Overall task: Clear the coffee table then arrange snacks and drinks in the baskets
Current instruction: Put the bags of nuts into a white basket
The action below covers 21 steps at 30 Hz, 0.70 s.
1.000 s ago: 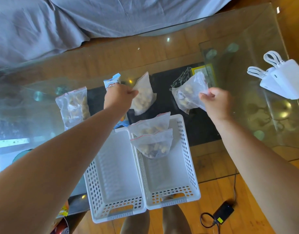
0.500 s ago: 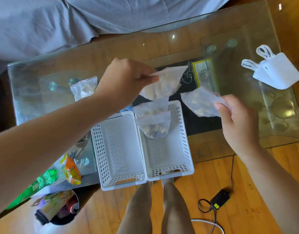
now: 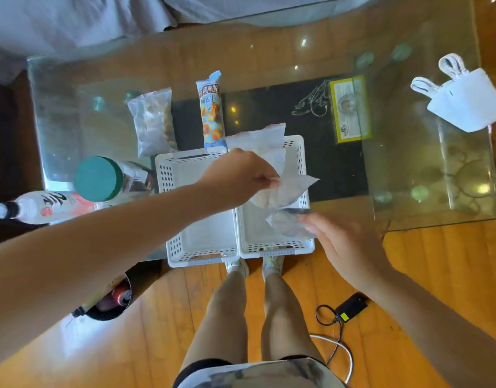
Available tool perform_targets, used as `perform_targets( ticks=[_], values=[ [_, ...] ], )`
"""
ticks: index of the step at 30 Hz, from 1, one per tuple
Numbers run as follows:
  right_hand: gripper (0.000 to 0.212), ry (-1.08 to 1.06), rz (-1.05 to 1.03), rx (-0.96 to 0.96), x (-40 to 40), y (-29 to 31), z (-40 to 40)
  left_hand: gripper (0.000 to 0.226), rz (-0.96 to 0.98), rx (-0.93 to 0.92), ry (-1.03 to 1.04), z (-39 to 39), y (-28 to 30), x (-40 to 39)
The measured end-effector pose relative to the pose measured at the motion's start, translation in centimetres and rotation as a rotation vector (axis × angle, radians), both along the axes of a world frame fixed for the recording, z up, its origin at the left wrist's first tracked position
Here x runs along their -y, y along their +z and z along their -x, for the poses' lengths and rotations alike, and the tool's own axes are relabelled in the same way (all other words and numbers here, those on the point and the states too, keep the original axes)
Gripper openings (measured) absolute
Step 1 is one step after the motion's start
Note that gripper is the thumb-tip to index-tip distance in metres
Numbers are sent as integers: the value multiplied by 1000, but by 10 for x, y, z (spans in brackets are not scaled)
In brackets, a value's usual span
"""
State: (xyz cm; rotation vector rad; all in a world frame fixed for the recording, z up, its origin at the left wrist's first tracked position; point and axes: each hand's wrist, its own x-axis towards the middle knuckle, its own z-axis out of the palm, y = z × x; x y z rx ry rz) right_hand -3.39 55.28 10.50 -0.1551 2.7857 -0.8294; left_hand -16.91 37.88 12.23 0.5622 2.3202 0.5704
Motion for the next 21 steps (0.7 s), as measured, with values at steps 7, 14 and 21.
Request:
perform_targets(
  ticks=[7, 14, 21],
  values=[
    [4, 129, -45, 98, 35, -38, -2, 27, 97, 201, 103, -11, -60, 22],
    [14, 166, -46, 140, 59, -68, 4, 26, 128, 289, 69, -11, -81, 31],
    [20, 142, 44, 253, 62, -86, 10, 31, 161, 331, 2, -15, -89, 30]
  ],
)
